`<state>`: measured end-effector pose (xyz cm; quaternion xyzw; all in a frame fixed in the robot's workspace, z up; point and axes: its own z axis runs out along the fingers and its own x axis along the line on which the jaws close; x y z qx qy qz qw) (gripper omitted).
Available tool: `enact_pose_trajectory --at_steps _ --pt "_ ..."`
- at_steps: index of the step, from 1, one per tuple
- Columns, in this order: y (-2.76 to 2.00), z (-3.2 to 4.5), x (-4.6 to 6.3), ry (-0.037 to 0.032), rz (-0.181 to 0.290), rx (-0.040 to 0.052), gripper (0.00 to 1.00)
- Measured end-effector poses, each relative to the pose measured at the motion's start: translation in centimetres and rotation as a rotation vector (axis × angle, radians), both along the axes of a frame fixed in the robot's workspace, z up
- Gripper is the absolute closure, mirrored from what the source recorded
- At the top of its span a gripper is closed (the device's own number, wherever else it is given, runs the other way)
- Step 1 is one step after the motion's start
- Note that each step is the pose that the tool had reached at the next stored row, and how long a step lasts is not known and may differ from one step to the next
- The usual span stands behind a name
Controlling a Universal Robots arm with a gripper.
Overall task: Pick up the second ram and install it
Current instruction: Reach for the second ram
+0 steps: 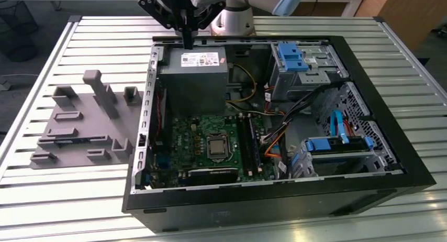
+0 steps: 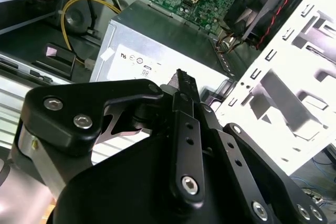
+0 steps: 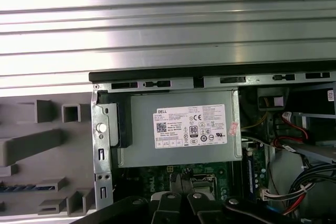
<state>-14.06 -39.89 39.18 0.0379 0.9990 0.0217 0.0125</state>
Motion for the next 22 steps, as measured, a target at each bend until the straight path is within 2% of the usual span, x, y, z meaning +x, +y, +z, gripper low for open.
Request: enact_pose_trajectory --at_steps 13,22 --pt "0.00 -0.09 -0.51 0.0039 0.000 0.0000 0.89" --pt "0.00 -0.10 -0.68 0.0042 0.000 0.0000 0.89"
